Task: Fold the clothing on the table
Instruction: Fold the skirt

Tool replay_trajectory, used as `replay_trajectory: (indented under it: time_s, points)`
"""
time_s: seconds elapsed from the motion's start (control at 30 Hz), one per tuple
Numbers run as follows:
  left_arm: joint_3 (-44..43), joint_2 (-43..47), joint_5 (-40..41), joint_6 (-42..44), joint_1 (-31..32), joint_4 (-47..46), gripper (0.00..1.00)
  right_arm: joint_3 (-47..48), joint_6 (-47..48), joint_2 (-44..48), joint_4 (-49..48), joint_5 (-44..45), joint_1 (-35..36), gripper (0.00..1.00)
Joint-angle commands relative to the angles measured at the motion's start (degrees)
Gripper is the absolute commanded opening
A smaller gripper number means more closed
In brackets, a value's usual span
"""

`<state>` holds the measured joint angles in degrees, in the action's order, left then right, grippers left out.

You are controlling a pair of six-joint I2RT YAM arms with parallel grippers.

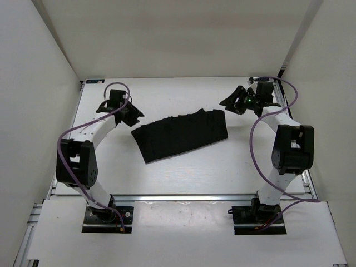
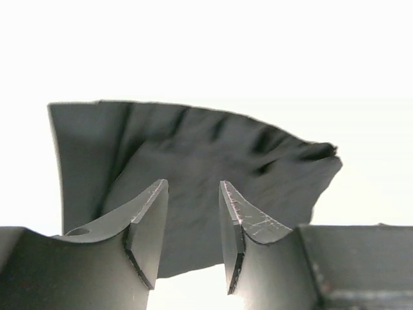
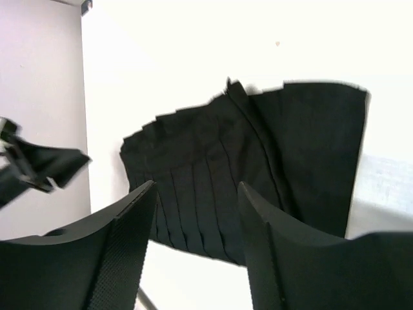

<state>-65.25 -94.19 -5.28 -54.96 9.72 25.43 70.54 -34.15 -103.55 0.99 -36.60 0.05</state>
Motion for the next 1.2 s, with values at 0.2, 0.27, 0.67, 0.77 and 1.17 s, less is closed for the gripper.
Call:
replay_trajectory:
  time_s: [0.2, 0.27, 0.67, 0.77, 1.17]
  points:
    - [7.1, 14.4, 1.2, 4.5, 4.1, -6.4, 0.49, 0.6, 11.8, 7.1, 13.0, 11.2, 3.1, 0.55]
    - [11.8, 15.9, -2.7, 4.8, 5.4, -7.4, 0.42, -1.5, 12.0, 8.3, 16.0, 16.7, 3.0, 0.55]
    - [13.1, 7.9, 15.3, 14.2, 7.5, 4.4, 0.36, 6.6, 21.5, -5.1, 29.6, 9.6, -5.7, 0.69]
    - [10.8, 4.4, 15.9, 15.5, 6.9, 4.6, 0.37, 13.5, 22.8, -11.6, 32.0, 4.9, -5.9, 0.70]
    - [11.8, 0.3, 12.6, 14.5, 6.3, 3.0, 0.36, 13.8, 20.4, -22.1, 24.4, -14.3, -2.5, 0.68]
